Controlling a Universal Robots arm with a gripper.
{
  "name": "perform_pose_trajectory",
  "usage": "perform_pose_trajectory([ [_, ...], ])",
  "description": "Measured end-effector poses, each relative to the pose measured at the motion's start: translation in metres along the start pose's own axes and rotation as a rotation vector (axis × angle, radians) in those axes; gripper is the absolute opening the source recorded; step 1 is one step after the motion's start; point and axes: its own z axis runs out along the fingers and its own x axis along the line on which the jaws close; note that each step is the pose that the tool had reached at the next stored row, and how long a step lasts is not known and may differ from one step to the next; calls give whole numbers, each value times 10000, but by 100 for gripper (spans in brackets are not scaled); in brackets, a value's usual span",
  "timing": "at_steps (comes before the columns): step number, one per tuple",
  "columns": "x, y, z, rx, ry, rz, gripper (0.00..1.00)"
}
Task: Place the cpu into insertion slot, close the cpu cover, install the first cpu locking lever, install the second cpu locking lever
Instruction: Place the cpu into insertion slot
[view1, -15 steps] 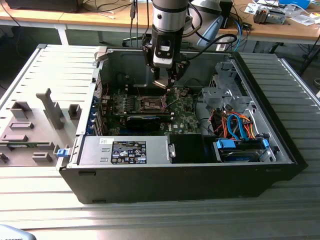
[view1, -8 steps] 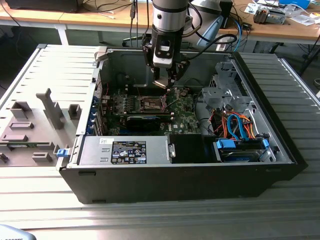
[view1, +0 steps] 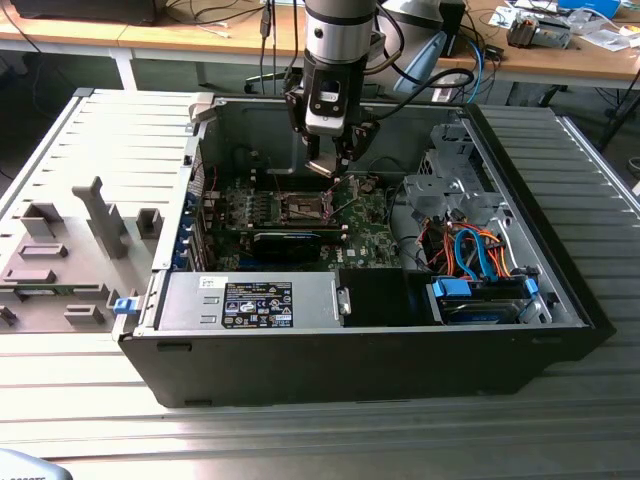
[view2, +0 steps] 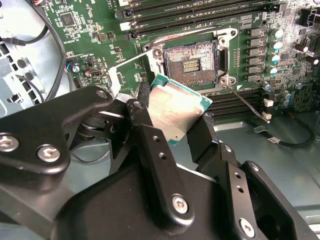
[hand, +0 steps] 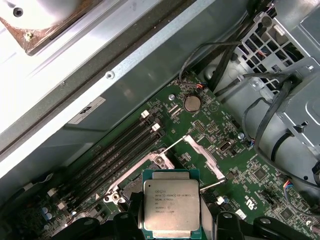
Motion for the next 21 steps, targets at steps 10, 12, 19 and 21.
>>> perform_pose_trajectory([
  [10,0,0,0,-1,-3,51,55],
  [12,0,0,0,-1,-4,69,55],
  [19,0,0,0,-1,-7,119,55],
  [21,0,0,0,-2,-7,130,55],
])
